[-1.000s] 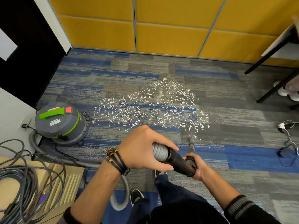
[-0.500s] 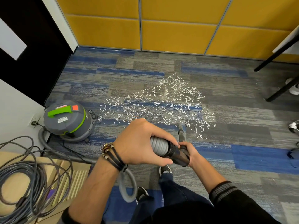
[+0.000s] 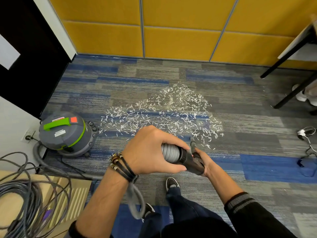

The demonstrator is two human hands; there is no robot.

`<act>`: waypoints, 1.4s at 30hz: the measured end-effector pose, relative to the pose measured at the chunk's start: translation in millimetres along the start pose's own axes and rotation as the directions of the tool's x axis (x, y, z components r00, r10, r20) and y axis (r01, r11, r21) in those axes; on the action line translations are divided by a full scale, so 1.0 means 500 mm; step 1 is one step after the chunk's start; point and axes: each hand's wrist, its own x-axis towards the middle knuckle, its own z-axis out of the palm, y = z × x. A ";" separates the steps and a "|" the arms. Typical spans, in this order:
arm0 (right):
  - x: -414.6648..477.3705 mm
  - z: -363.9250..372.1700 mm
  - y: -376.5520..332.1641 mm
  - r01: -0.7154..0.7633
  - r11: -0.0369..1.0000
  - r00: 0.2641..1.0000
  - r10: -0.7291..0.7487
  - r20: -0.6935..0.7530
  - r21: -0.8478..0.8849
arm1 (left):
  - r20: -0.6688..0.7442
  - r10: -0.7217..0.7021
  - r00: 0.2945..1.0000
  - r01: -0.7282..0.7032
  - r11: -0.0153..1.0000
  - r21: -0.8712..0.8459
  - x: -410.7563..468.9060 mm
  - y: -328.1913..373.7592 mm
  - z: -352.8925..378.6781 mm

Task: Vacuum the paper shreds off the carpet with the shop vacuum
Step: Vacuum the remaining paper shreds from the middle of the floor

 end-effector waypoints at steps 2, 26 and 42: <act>-0.007 0.007 0.007 -0.024 0.999 0.999 0.022 0.033 0.046 | -0.012 -0.016 1.000 0.016 1.000 0.004 -0.005 -0.003 0.005; 0.008 -0.078 -0.010 -0.091 0.986 0.996 0.091 0.010 0.142 | -0.022 -0.134 0.991 0.134 0.990 0.031 0.017 -0.001 0.075; 0.004 -0.096 -0.002 -0.129 0.972 0.990 0.116 0.078 0.196 | -0.057 -0.083 0.995 0.081 0.996 -0.037 0.023 0.005 0.051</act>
